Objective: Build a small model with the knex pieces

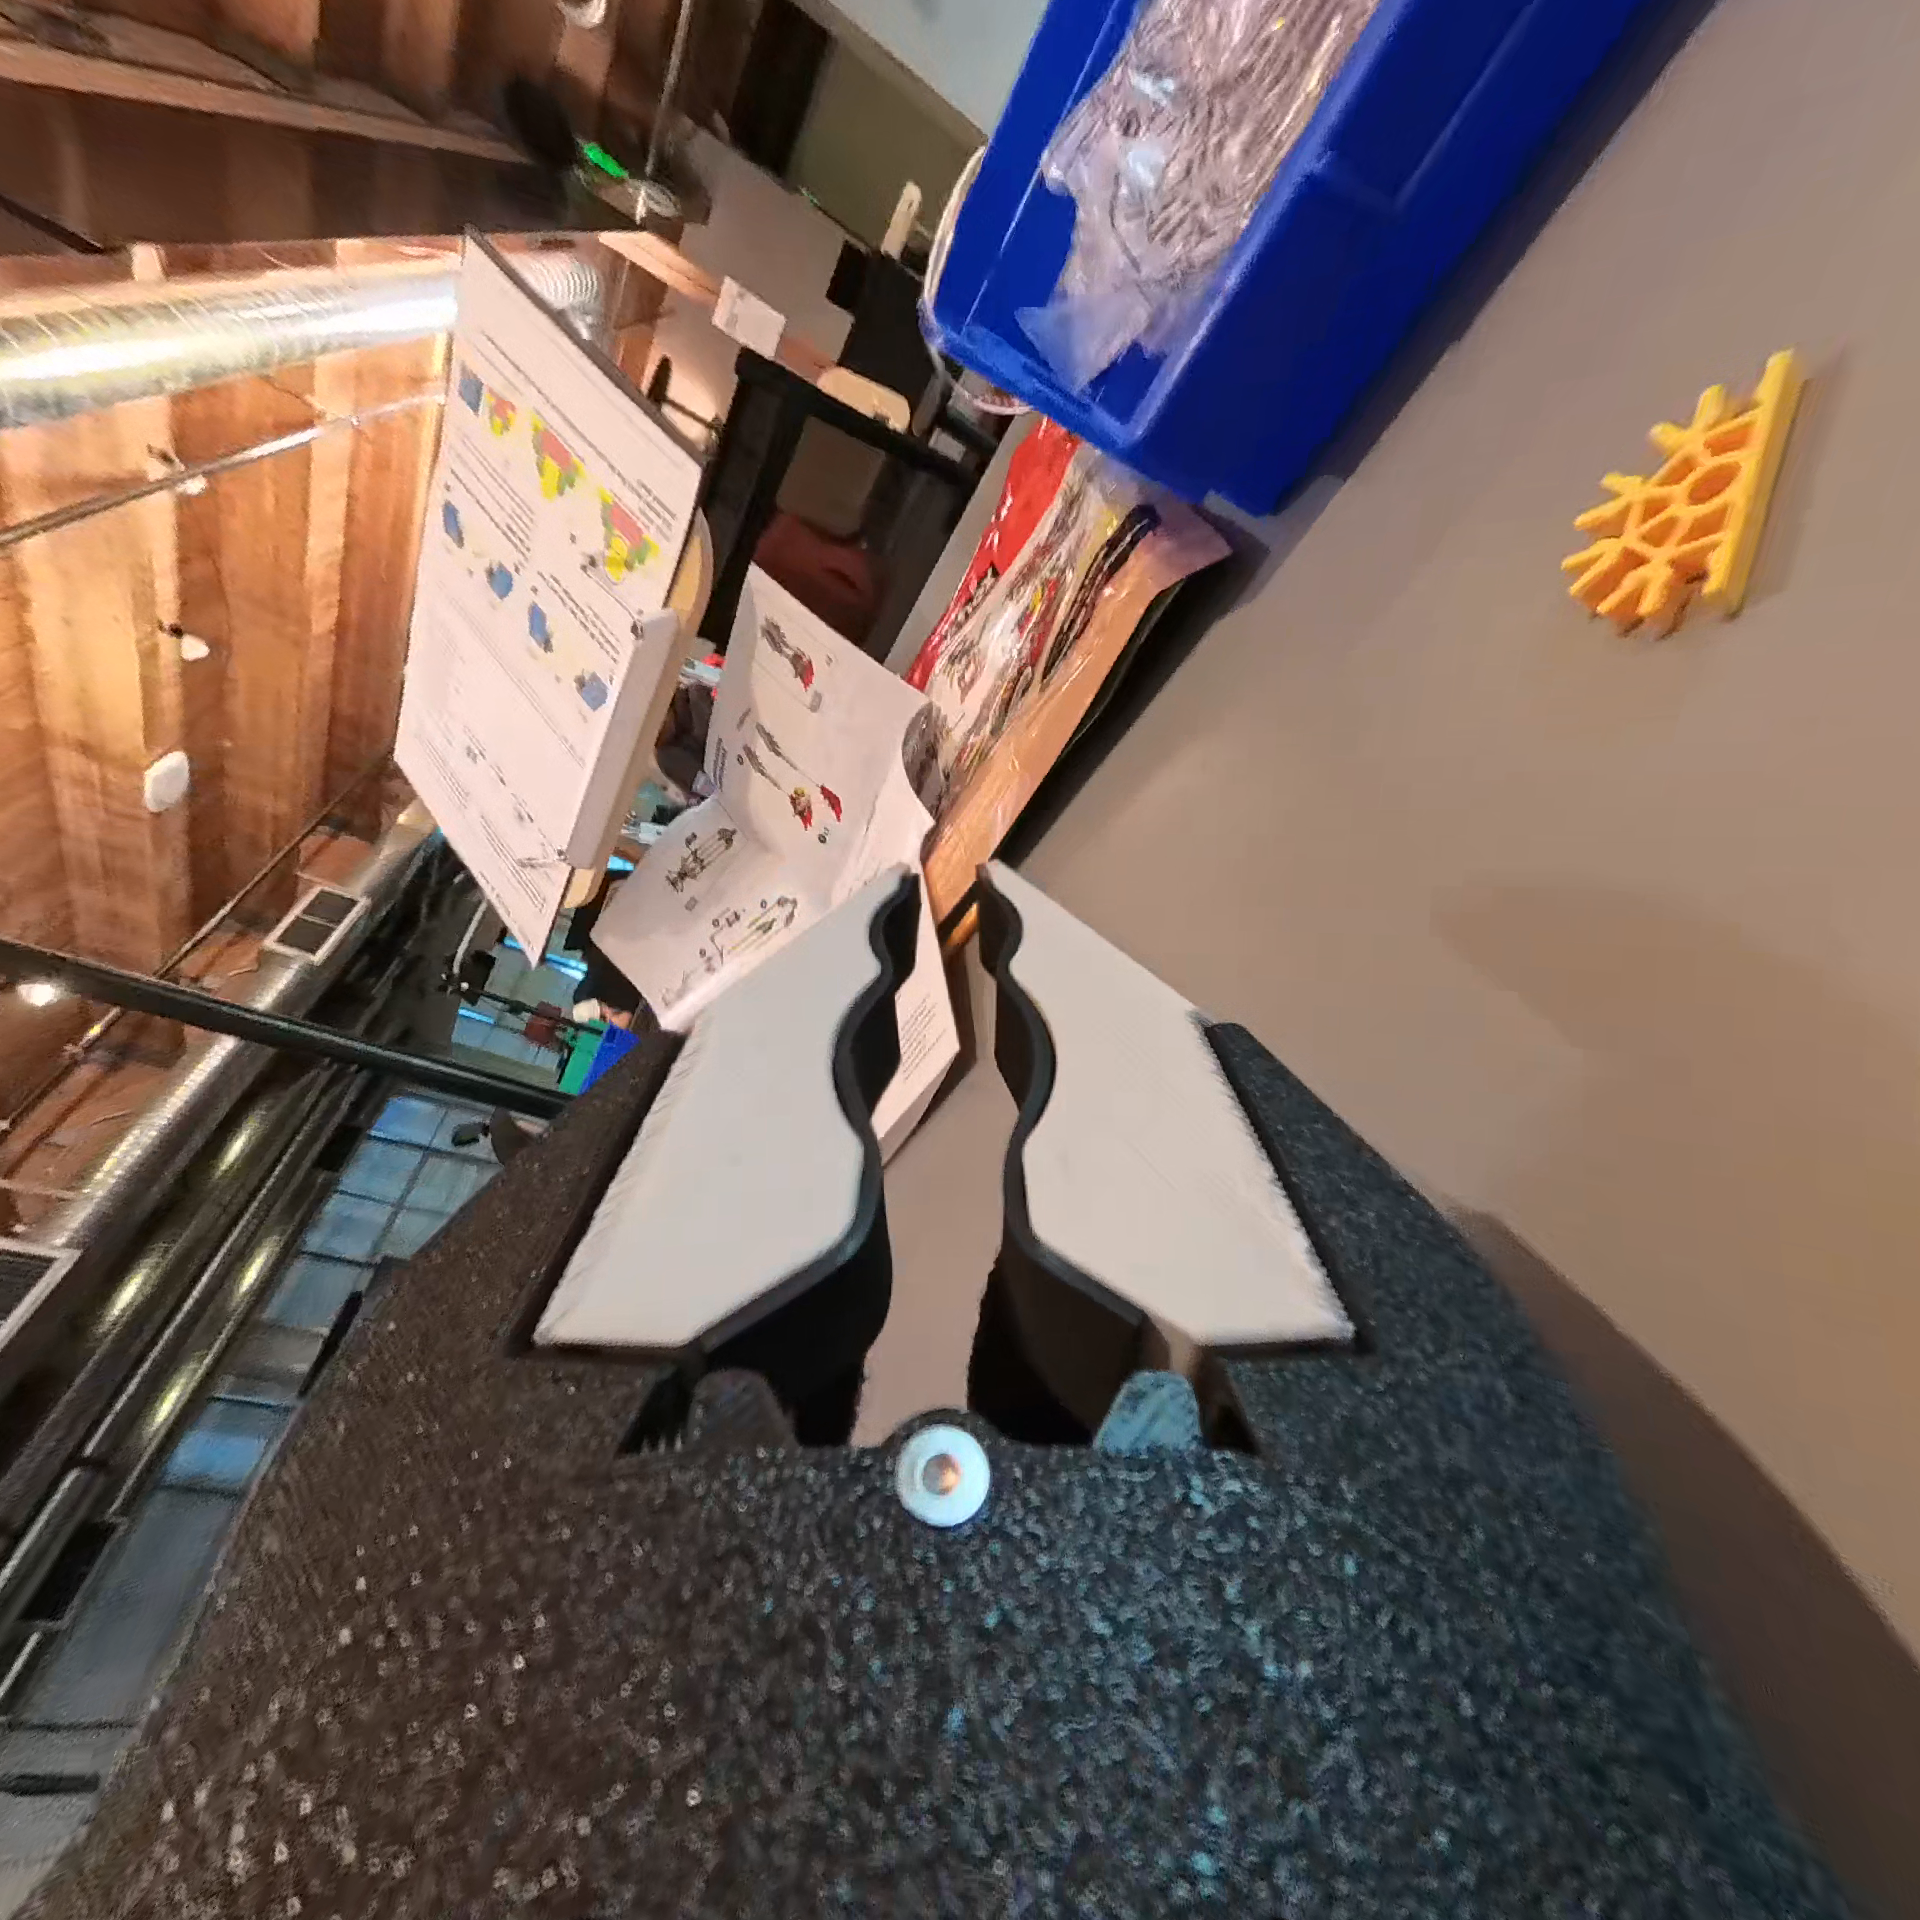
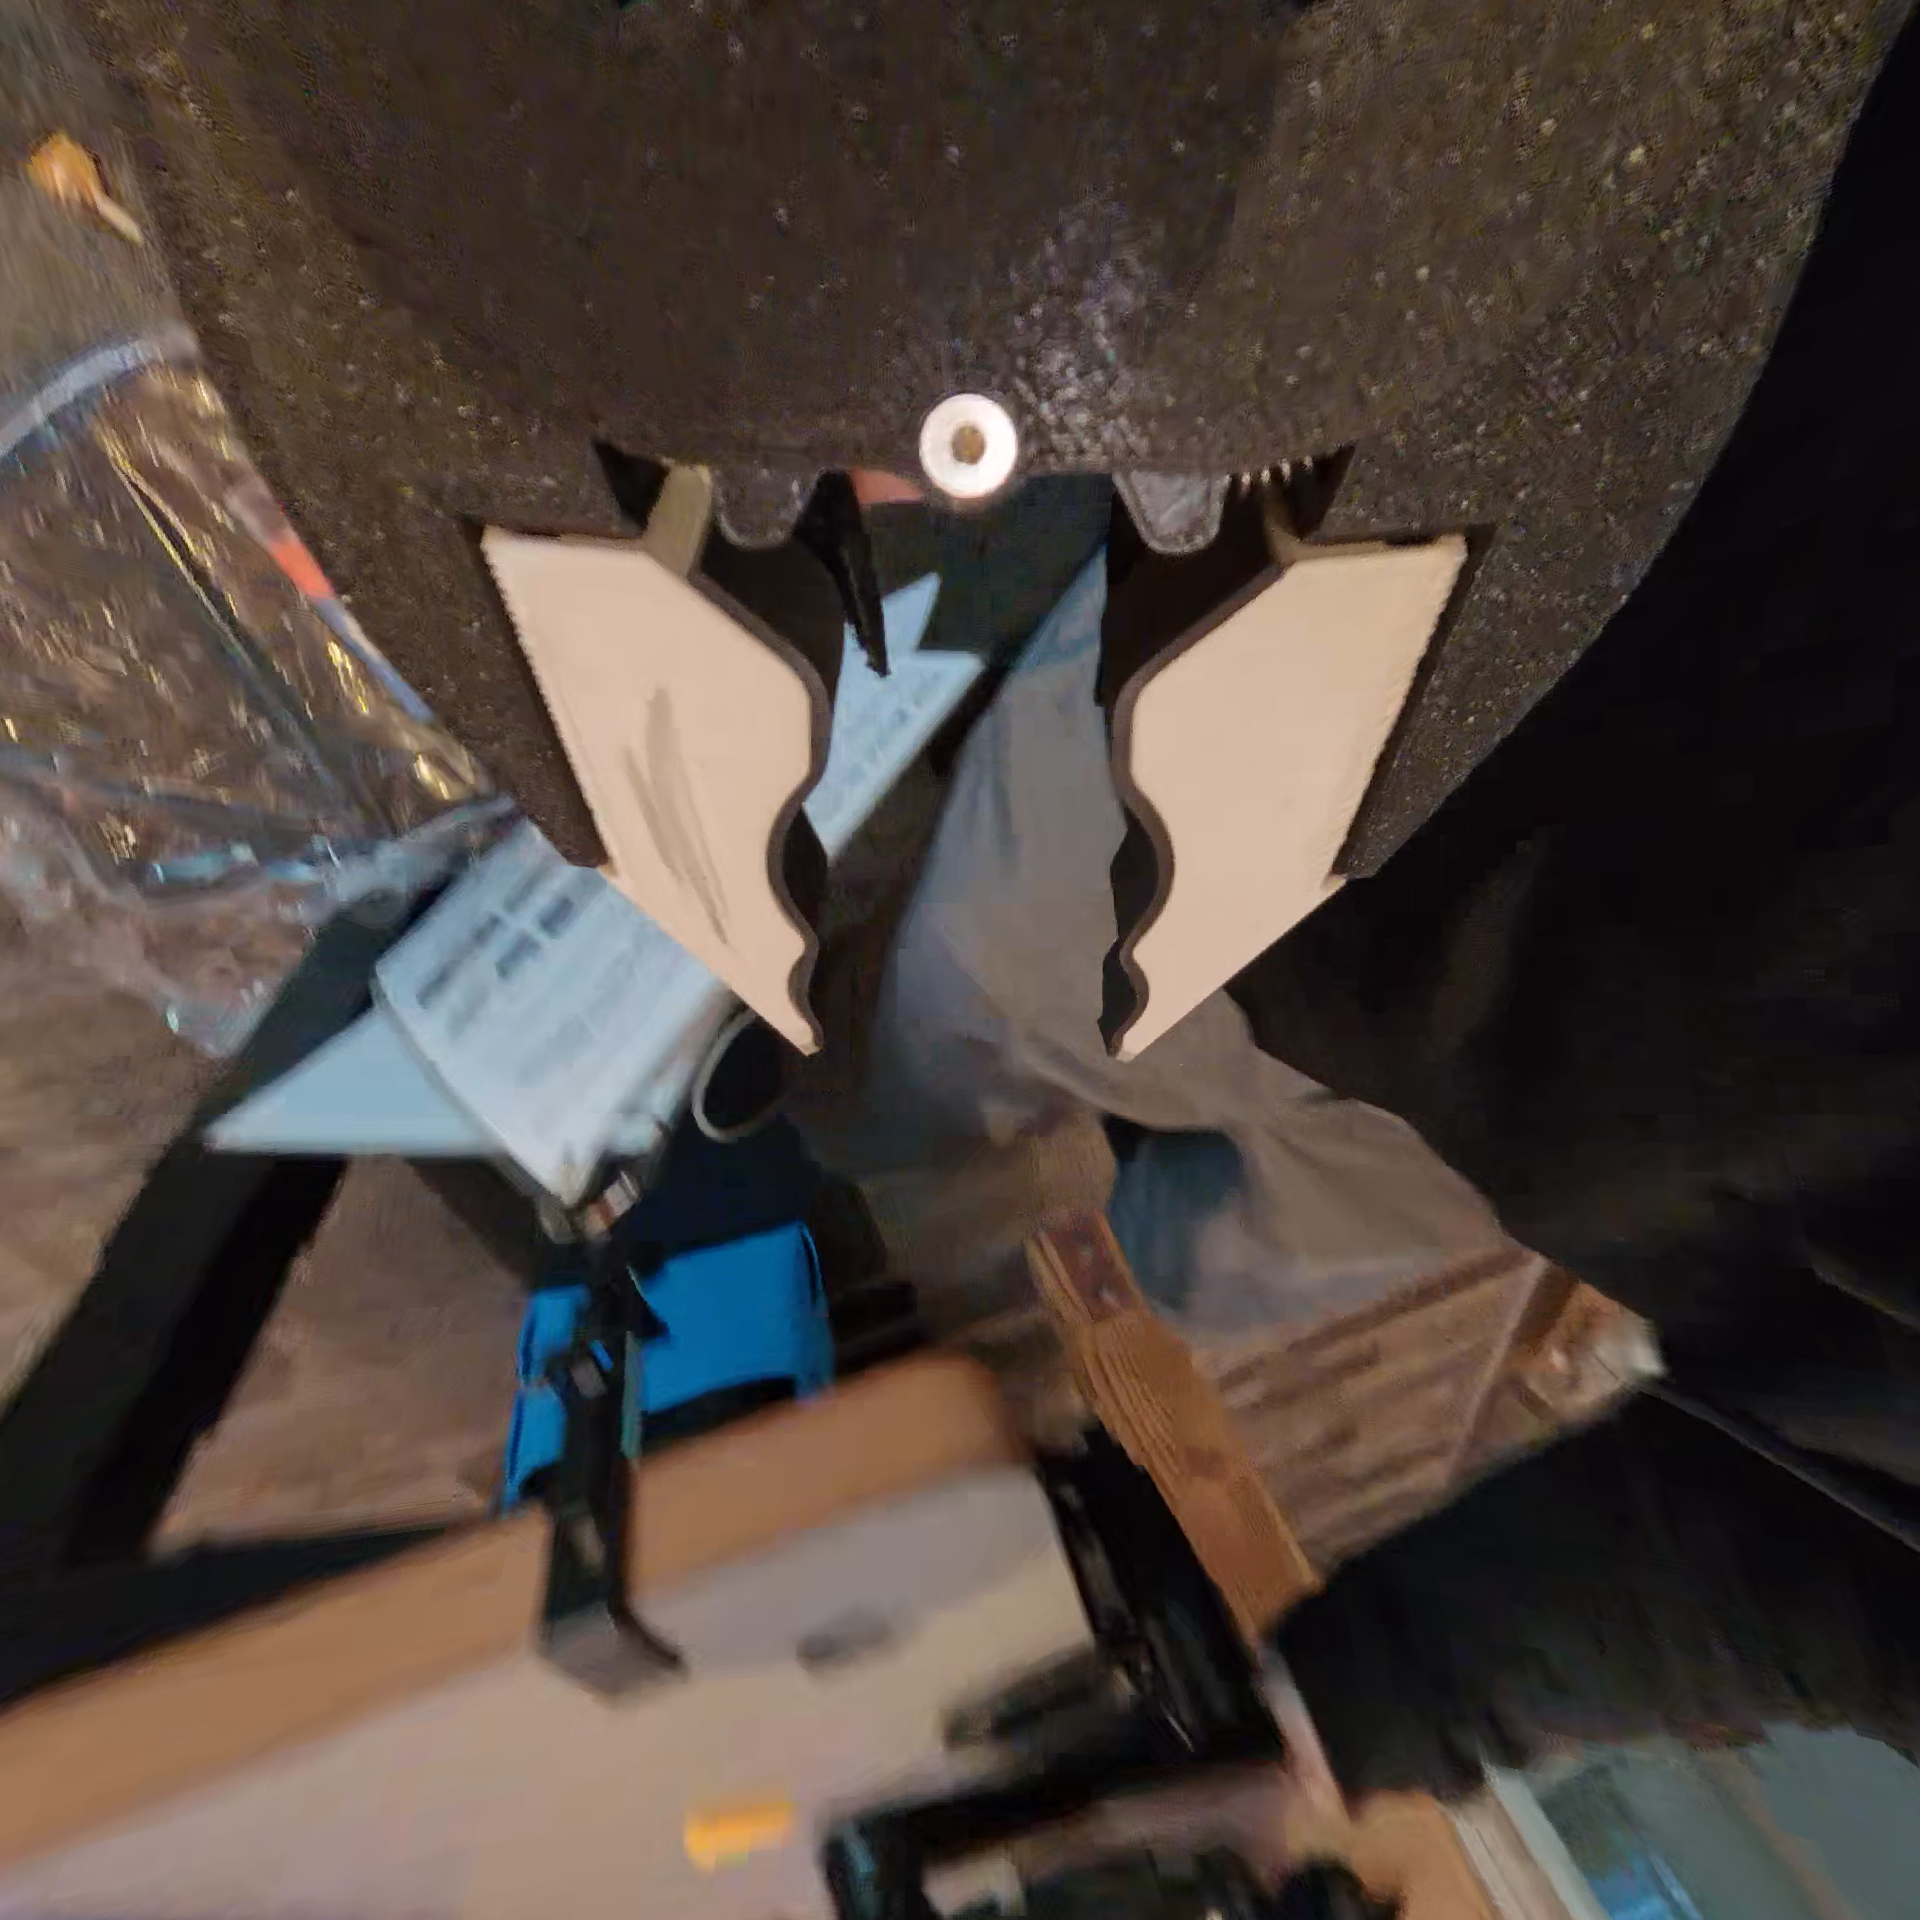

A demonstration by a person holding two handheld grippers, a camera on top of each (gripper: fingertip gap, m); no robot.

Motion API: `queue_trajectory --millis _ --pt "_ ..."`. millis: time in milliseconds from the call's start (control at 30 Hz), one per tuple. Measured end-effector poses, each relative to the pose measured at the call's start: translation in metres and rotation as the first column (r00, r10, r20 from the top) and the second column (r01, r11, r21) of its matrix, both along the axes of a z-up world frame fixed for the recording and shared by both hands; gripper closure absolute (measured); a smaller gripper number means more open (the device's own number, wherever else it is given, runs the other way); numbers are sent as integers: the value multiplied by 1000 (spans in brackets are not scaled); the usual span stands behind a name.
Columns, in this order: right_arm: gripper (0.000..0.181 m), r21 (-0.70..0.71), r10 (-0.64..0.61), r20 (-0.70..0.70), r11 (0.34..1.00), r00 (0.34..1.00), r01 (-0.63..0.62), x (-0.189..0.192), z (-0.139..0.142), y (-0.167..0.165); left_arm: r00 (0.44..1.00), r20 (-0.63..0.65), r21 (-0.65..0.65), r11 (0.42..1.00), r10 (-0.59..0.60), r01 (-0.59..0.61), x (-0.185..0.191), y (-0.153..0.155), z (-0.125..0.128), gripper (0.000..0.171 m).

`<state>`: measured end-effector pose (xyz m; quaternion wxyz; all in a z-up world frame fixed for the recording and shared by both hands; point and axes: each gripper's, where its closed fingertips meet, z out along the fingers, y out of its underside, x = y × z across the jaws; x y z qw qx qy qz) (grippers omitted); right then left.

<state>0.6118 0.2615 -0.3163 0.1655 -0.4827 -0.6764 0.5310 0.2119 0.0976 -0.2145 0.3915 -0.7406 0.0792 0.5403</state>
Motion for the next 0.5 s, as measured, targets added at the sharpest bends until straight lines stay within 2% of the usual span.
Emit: queue_trajectory --millis 100,233,367,433,500 --pt "128 6 -37 97 999 995 36 13 -56 44 997 8 25 997 78 -78 -7 -4 3 165" --pt "121 43 -142 253 990 957 136 18 -152 109 974 -14 117 968 225 -222 2 -13 12 171" --pt "113 45 -298 432 950 851 310 21 -275 187 959 -121 39 967 256 -253 6 5 5 171" --pt "113 58 -392 470 908 791 415 20 -338 229 960 -84 67 963 267 -262 -4 11 8 171" --pt "112 106 -468 516 866 717 489 22 -401 267 952 -46 34 952 304 -303 -14 11 1 171"
